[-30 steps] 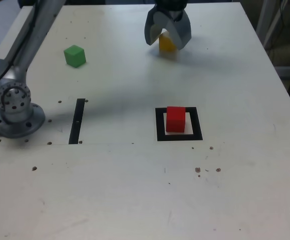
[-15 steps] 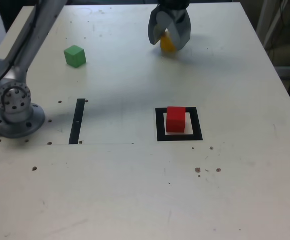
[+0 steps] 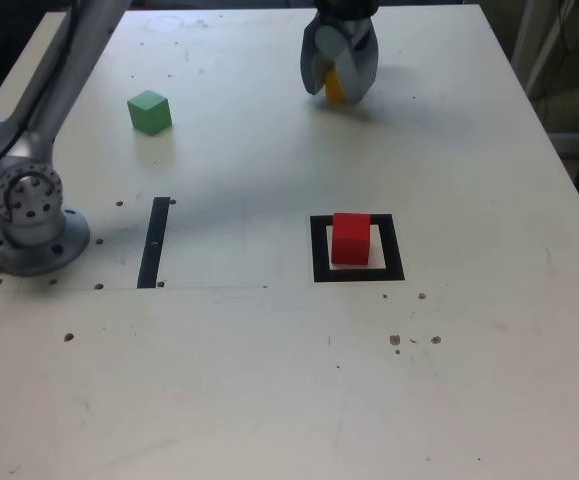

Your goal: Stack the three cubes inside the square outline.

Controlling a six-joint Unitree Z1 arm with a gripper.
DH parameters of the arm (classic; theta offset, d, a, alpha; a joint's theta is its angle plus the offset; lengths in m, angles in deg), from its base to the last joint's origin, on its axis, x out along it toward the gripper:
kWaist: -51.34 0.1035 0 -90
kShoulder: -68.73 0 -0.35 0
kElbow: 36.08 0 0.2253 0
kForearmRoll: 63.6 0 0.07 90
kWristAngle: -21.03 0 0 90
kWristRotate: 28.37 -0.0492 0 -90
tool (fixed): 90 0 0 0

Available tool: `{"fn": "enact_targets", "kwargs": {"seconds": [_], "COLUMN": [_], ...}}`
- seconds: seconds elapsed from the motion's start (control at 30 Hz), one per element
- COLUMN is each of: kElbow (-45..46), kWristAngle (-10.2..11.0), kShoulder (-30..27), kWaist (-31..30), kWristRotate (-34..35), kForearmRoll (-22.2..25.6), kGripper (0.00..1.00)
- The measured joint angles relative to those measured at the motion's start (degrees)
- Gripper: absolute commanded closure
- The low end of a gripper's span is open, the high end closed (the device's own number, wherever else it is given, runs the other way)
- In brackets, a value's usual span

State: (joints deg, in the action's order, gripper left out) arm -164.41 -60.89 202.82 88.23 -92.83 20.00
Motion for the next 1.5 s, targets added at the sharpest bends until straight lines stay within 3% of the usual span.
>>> {"fn": "enact_targets", "kwargs": {"seconds": [0.3,0.57,0.87,1.0,1.23,1.33,1.5], "kElbow": [2.7,5.8,10.0,11.4,15.9,16.3,16.9], "kWristAngle": [-1.4,-0.7,2.0,2.6,-0.6,-1.2,-4.0], "kShoulder": [-1.5,-7.2,-19.3,-21.5,-24.3,-25.0,-23.3], "kWaist": [0.0,-2.2,-15.2,-22.5,-35.5,-39.6,-43.9], "kWristRotate": [0.6,6.7,22.7,30.3,43.8,49.3,59.4], "kForearmRoll": [-0.7,2.3,10.3,13.6,16.4,16.3,13.9], "kGripper": [0.97,0.98,1.00,1.00,1.00,1.00,1.00]}}
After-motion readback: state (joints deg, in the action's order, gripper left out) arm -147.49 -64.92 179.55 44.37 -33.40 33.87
